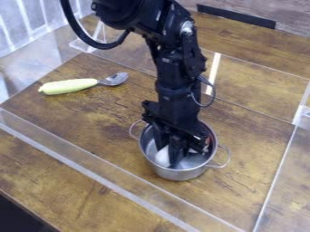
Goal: Put the mushroom in the silver pot
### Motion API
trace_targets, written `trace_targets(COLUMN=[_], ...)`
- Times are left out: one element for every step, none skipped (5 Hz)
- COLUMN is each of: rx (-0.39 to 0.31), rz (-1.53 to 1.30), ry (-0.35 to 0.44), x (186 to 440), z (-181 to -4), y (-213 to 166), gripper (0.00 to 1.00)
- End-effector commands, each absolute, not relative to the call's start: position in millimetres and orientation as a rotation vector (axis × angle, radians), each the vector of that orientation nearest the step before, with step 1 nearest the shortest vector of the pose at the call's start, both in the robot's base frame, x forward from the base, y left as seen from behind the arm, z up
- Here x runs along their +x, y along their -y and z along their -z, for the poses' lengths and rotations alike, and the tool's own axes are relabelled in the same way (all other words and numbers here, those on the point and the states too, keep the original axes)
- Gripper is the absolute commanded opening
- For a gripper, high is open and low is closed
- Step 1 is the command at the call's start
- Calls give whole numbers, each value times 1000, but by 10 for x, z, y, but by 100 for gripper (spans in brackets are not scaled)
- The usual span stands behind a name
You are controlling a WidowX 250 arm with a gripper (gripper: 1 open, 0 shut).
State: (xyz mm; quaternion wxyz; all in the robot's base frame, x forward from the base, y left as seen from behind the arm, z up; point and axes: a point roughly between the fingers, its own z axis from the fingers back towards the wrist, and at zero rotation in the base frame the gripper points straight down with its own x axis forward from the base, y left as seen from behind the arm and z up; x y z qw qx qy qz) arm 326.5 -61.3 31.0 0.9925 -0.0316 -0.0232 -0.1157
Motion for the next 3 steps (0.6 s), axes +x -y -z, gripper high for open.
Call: trace_targets(rx=[-67,-64,-56], rz=[231,224,211], ry=[104,109,124], x=[3380,3408,3455], z=[-465,-556,-696], y=[616,596,562], gripper=[100,100,100])
